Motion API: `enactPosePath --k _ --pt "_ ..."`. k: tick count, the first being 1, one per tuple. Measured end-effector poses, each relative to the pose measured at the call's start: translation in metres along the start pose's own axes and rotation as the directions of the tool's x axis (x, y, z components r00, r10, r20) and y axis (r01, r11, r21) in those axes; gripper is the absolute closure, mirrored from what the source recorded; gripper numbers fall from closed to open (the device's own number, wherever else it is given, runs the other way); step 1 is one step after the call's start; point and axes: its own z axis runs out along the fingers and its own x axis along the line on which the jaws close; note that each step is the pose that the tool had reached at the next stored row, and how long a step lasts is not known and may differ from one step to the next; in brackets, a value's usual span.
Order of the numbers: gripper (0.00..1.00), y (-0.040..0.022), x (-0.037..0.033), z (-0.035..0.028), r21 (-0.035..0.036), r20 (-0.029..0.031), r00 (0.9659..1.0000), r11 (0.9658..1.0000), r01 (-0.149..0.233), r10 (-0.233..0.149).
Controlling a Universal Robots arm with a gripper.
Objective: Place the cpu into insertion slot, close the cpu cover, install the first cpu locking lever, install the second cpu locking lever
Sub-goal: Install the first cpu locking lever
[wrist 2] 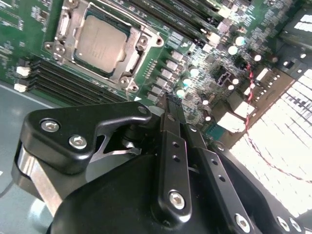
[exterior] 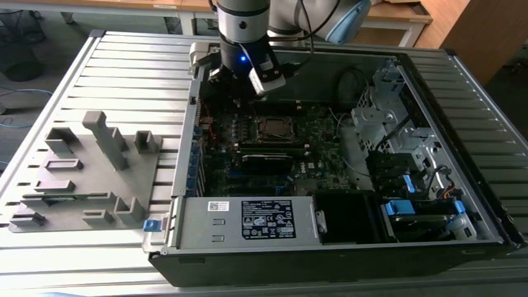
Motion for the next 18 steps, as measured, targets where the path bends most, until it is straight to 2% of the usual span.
enactPosePath --k 4,5,7,9,18 --pt "0.89 0.0000 0.0000 0.0001 -0.0002 -0.0019 1.0000 1.0000 0.000 0.000" --pt "0.89 0.0000 -0.0001 0.0001 -0.0059 -0.0021 1.0000 1.0000 0.000 0.000" --pt "0.89 0.0000 -0.0001 0.0001 -0.0251 -0.0029 1.0000 0.9997 -0.001 0.001" --pt "0.89 0.0000 0.0000 0.0001 -0.0328 -0.0032 1.0000 0.9995 -0.001 0.001" --pt "0.89 0.0049 0.0007 0.0007 -0.0341 -0.0032 1.0000 0.9994 -0.001 0.001"
